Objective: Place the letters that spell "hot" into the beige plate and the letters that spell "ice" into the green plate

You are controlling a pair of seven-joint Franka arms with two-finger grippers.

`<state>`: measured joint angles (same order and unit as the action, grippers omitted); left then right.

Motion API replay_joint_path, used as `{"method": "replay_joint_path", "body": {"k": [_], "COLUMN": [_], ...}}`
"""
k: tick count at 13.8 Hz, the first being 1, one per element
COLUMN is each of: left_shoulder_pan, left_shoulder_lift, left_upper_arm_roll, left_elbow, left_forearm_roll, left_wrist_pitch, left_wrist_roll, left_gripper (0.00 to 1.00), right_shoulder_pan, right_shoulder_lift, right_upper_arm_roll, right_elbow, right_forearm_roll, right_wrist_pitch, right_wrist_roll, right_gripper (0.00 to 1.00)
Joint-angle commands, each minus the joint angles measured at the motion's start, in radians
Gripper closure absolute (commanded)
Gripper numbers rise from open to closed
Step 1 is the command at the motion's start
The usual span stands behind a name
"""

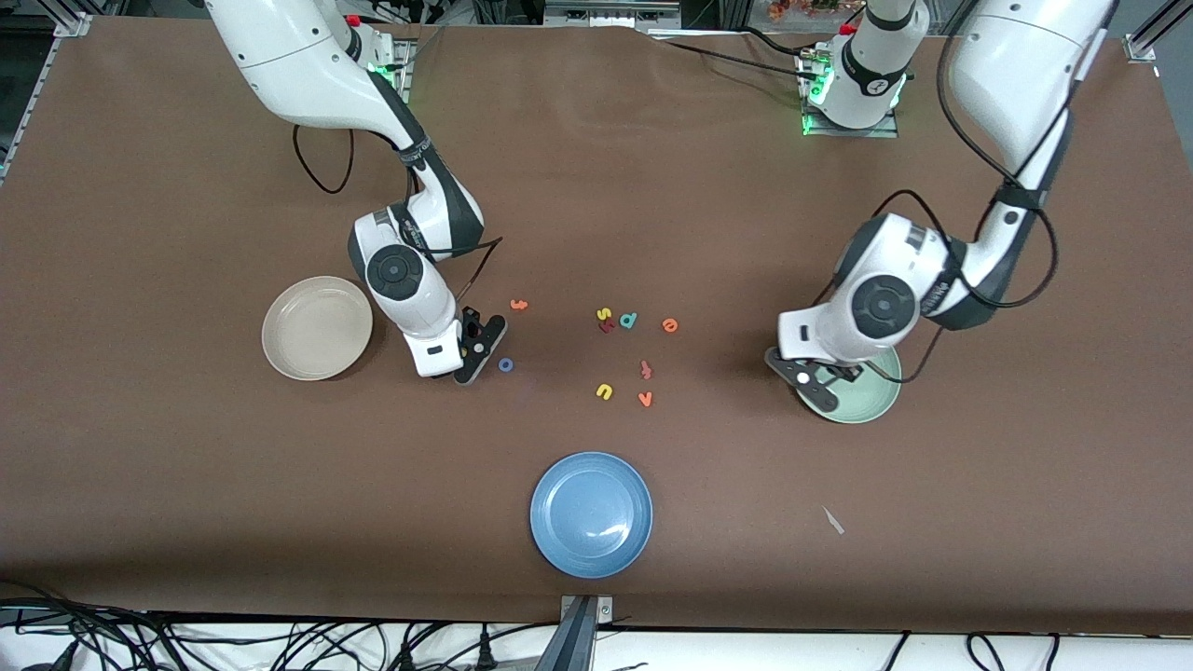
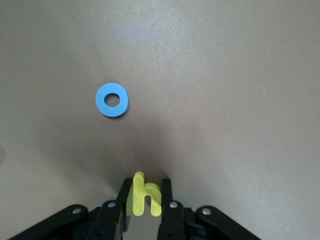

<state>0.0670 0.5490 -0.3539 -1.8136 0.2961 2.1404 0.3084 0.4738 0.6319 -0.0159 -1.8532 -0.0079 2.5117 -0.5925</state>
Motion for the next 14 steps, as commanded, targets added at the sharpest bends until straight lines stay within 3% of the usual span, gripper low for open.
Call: {"method": "replay_joint_path", "body": {"k": [1, 2, 3, 4, 5, 8, 10, 14], "left_shoulder_pan": [0.034, 0.037, 0.04, 0.04, 0.039, 0.027, 0.028, -0.047], "left_shoulder_lift": [0.019, 0.019, 0.019, 0.017, 0.014, 0.003, -0.007, -0.006], "left_upper_arm_roll": [-0.013, -0.011, -0.011, -0.011, -0.014, -0.026, -0.078, -0.114], "left_elbow": [-0.009, -0.009, -0.004, -0.003, -0.001, 0.014, 0.034, 0.091], "left_forearm_roll": [0.028, 0.028, 0.028, 0.029, 0.029, 0.012, -0.041, -0.097], "left_wrist_pitch": [-0.004, -0.004, -0.004, -0.004, -0.004, -0.005, -0.01, -0.069], "left_wrist_roll": [0.025, 0.025, 0.025, 0.025, 0.028, 0.018, -0.021, -0.266], "left_gripper": [1.0, 0.92, 0.7, 0.28, 0.0, 0.0, 0.0, 0.0], "right_shoulder_pan": [-0.01, -0.018, -0.018, -0.018, -0.018, -0.018, -0.018, -0.02], "right_shoulder_lift": [-0.014, -0.018, -0.041, -0.063, -0.096, -0.182, -0.221, -0.247], "right_upper_arm_roll": [-0.004, -0.016, -0.038, -0.07, -0.097, -0.16, -0.212, -0.314], "right_elbow": [0.109, 0.141, 0.149, 0.141, 0.112, 0.0, -0.078, -0.188], "right_forearm_roll": [0.006, 0.006, 0.008, 0.006, 0.006, 0.011, 0.02, 0.181], "right_wrist_pitch": [-0.194, -0.268, -0.33, -0.368, -0.375, -0.35, -0.291, -0.202], "right_wrist_roll": [0.038, 0.066, 0.095, 0.118, 0.126, 0.178, 0.198, 0.198], "right_gripper": [1.0, 1.0, 1.0, 1.0, 1.0, 1.0, 1.0, 1.0]}}
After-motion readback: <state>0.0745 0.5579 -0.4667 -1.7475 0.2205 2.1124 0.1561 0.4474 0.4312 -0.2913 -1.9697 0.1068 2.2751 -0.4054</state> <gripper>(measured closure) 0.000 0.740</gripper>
